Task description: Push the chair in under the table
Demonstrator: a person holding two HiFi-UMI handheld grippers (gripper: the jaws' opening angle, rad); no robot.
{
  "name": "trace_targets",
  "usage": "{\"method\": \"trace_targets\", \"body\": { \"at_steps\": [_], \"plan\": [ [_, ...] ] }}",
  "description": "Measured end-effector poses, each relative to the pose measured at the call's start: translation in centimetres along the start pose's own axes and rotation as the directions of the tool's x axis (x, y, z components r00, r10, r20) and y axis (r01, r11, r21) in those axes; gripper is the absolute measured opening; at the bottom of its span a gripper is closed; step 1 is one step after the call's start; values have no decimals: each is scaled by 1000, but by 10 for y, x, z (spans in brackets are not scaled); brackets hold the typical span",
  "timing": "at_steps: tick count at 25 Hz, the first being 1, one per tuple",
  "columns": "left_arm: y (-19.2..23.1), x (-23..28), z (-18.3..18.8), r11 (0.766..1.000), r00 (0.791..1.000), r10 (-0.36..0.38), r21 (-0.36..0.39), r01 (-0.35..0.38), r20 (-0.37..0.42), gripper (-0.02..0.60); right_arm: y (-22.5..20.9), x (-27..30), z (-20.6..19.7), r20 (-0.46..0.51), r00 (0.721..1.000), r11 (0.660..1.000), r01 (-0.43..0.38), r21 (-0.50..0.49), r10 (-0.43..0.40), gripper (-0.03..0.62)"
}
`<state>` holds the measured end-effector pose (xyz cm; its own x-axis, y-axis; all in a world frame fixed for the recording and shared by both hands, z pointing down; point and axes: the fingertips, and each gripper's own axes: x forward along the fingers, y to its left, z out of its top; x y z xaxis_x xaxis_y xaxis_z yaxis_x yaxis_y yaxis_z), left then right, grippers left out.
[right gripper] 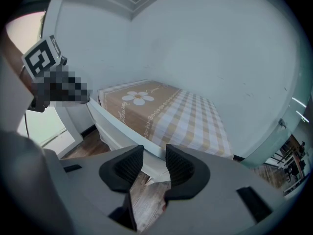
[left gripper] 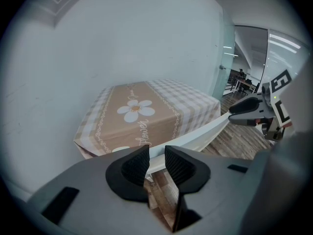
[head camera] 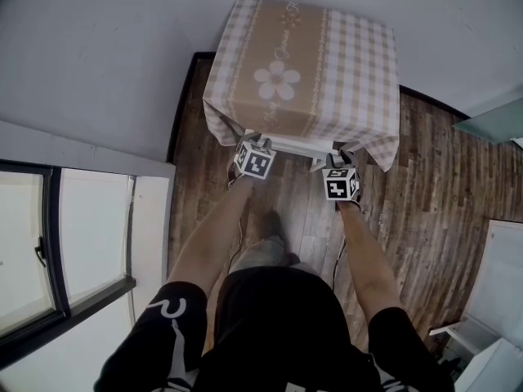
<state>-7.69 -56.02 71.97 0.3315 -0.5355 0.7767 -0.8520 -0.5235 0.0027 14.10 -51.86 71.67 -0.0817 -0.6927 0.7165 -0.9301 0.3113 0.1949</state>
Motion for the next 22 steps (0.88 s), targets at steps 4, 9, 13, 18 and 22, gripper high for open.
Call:
{"method": "trace_targets", "body": {
  "at_steps": [4,9,13,18,22],
  "plan": [
    [3,1,2,1000,1000,-2,8,2,2,114,0,2,2,-1,1000,1000,5,9,-5,163],
    [5,4,4,1000,1000,-5,24,4,9,112,1,4,3,19,1000,1000,23,13,-23,163],
    [8,5,6,1000,1000,-4,24,4,8,113,0,5,6,24,999,1000,23,14,-23,163],
    [9,7,9,1000,1000,-5,24,4,19,114,-1,7,9,32,999,1000,26,9,-26,163],
    [12,9,10,1000,1000,1,20,-1,26,114,-1,10,11,26,999,1000,20,4,-20,163]
  ]
}}
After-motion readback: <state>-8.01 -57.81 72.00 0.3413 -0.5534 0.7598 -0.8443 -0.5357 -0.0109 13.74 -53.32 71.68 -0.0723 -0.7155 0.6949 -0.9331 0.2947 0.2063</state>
